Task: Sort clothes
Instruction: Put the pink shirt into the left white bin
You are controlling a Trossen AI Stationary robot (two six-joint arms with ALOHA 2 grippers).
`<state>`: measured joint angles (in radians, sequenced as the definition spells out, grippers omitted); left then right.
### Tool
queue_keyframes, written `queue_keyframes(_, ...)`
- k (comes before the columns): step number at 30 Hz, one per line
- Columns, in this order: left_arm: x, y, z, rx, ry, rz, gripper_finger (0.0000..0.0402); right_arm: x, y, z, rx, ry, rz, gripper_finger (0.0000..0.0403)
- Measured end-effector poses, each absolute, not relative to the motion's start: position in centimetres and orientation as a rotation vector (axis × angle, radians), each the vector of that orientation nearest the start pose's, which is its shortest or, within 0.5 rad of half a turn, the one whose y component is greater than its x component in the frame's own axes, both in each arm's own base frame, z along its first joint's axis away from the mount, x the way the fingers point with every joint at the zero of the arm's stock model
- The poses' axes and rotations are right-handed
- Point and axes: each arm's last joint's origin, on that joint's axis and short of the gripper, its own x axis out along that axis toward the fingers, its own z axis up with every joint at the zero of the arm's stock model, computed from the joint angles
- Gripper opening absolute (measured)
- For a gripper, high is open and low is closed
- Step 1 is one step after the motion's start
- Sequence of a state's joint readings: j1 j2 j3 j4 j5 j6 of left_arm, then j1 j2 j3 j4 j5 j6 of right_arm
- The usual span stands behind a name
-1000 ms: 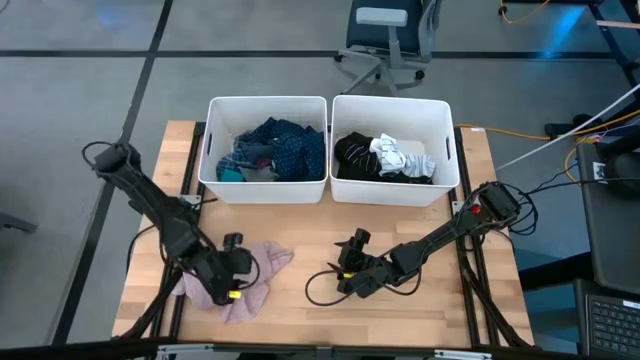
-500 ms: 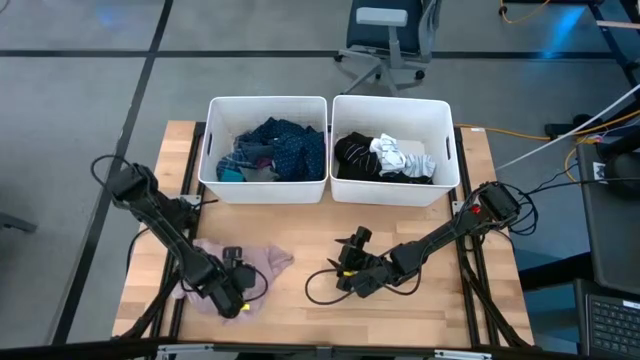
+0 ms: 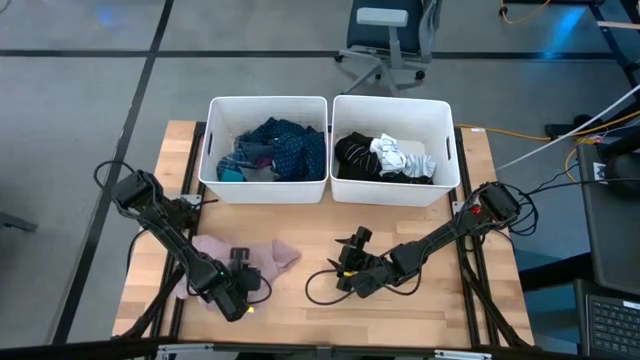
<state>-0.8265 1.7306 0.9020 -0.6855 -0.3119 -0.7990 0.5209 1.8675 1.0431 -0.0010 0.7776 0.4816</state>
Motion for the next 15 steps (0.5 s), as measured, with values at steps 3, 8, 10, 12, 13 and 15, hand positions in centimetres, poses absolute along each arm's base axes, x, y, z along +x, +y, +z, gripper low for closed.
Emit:
queue_keyframes(3,19.5,-19.8,12.9,0.167,1.303,0.097,0.0066,32.9,16.5,15.2,-0.039,0.576,-0.388,0.028)
queue_keyframes(8,19.5,-19.6,12.9,0.245,1.272,0.105,0.0015,32.9,16.5,15.2,-0.039,0.576,-0.388,0.028)
queue_keyframes(10,19.5,-19.6,13.0,0.283,1.259,0.118,0.0018,32.9,16.5,15.2,-0.038,0.576,-0.388,0.028)
queue_keyframes(12,19.6,-19.9,13.3,0.327,1.242,0.123,0.0016,32.9,16.5,15.2,-0.039,0.576,-0.388,0.028)
queue_keyframes(13,19.7,-20.1,13.6,0.35,1.228,0.128,0.0013,32.9,16.5,15.2,-0.039,0.576,-0.388,0.028)
queue_keyframes(15,19.7,-20.4,14.2,0.403,1.205,0.146,0.0011,32.9,16.5,15.2,-0.039,0.576,-0.388,0.028)
